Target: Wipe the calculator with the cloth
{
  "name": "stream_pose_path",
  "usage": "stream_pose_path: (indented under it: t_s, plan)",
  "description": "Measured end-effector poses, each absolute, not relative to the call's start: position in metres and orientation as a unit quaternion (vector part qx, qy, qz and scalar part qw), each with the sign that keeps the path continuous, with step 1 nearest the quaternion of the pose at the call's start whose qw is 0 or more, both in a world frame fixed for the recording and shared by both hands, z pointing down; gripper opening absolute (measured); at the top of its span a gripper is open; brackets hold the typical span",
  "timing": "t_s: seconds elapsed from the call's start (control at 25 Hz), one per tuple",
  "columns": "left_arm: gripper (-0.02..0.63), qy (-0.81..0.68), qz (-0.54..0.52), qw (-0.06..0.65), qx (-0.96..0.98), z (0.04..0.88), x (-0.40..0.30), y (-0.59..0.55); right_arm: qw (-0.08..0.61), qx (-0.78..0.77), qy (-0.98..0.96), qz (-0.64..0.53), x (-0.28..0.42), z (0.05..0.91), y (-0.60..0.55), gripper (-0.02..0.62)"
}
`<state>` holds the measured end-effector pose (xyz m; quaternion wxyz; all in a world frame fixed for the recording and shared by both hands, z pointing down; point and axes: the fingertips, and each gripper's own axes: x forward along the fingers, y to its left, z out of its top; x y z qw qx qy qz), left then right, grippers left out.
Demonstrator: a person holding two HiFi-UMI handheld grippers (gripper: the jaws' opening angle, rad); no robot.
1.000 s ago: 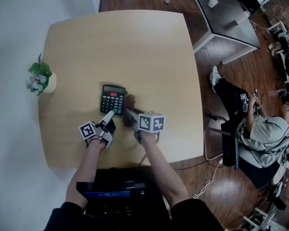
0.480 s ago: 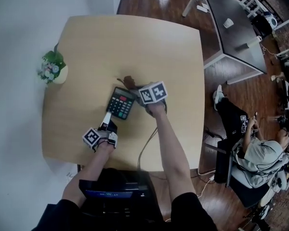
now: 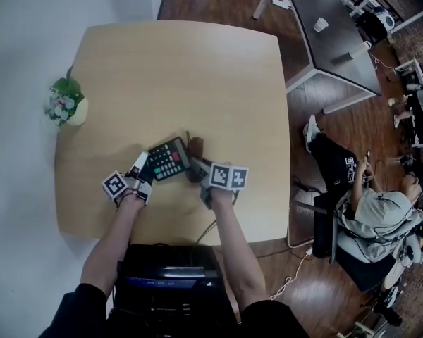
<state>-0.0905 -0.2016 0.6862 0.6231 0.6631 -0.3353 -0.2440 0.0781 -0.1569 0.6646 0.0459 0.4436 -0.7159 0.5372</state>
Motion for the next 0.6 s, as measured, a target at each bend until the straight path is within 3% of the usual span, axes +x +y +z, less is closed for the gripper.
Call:
stream_pose_path:
  t_s: [0.16,0.36,0.6]
  plan:
    - [0.003,-0.297,-0.228,0.640,0.671,0.684,-0.098,-0.202,0.076,0.426,-0.725,0.536,0.074,0.668,-0.130,0.067]
    - [0.005,-0.272,-0.212,0.657,0.671,0.681,-0.096,-0.159,0.142,0.419,-0.791,0.423,0.079,0.637,-0.189,0.067]
    - [0.003,-0.270,-0.189,0.656,0.679,0.685,-0.077,-0.136,0.268,0.323,-0.829,0.371,0.039,0.652,-0.225,0.067]
